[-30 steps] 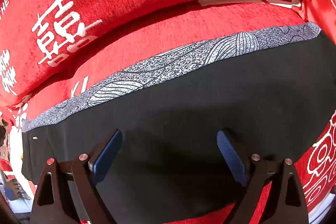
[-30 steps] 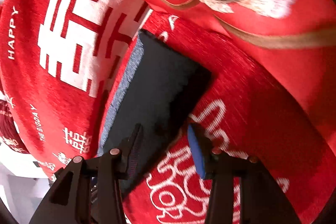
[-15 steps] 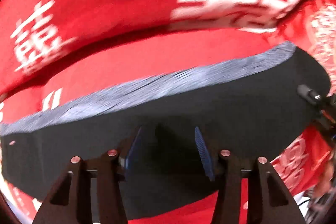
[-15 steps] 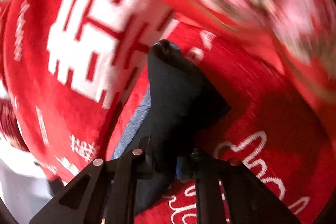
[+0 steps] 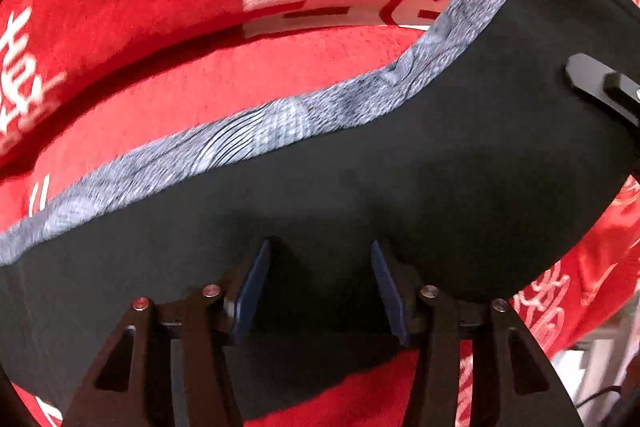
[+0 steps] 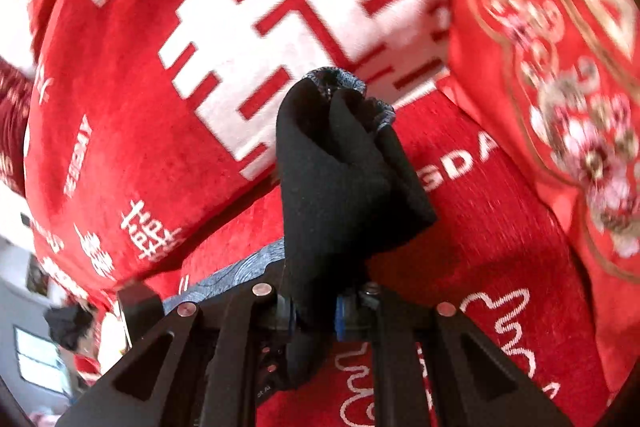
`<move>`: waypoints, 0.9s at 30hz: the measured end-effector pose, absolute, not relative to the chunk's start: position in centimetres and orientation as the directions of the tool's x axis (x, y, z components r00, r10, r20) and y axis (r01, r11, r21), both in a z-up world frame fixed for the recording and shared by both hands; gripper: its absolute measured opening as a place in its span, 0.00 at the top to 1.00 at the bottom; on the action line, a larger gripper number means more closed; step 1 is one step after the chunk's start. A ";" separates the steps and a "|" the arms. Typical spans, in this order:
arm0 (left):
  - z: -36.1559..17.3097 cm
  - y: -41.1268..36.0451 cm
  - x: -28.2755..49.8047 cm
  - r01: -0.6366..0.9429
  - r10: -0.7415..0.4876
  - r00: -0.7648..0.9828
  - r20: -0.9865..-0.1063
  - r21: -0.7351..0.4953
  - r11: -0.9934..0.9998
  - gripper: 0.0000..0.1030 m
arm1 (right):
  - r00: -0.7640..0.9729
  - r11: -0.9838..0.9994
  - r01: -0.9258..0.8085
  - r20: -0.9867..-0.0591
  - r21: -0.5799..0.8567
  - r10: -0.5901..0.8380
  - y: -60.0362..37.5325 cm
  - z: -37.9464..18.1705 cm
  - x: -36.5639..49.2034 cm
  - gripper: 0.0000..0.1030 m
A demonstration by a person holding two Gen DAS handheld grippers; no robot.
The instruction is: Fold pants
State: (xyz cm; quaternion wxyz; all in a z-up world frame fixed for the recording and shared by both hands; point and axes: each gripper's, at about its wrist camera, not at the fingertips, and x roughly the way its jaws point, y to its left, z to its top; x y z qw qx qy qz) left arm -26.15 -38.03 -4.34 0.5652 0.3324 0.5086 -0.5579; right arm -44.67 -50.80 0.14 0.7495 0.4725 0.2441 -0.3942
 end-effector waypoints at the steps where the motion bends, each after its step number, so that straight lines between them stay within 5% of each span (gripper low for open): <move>1: -3.9 -37.4 -25.3 0.960 -0.289 -0.158 -0.944 -0.215 0.179 0.48 | 0.563 0.274 0.826 -0.742 0.493 -0.364 -50.4 0.9 -44.0 0.87; 4: -2.6 -35.1 -22.6 0.950 -0.296 -0.164 -0.941 -0.232 0.211 0.48 | 0.548 0.384 0.825 -0.752 0.414 -0.365 -48.9 3.0 -41.1 0.86; 7: -1.0 -32.6 -18.6 0.949 -0.316 -0.116 -0.941 -0.199 0.245 0.22 | 0.525 0.491 0.810 -0.770 0.322 -0.361 -46.4 4.5 -37.3 0.86; 12: -0.1 -27.1 -10.3 0.924 -0.295 -0.034 -0.955 -0.143 0.355 0.22 | 0.488 0.628 0.754 -0.803 0.190 -0.342 -41.7 4.4 -29.6 0.86; 19: -2.4 -19.4 0.0 0.856 -0.204 0.074 -0.976 -0.043 0.516 0.22 | 0.359 0.767 0.641 -0.883 -0.002 -0.302 -33.6 -2.4 -18.2 0.82; 24: -3.9 -17.1 2.2 0.852 -0.173 0.077 -0.982 -0.025 0.523 0.22 | 0.127 0.797 0.485 -0.873 -0.360 -0.472 -27.4 -7.4 -14.0 0.72; 27: -3.9 -17.9 2.4 0.856 -0.192 0.056 -0.980 -0.052 0.514 0.22 | 0.163 0.828 0.450 -0.881 -0.333 -0.443 -25.7 -5.7 -14.3 0.58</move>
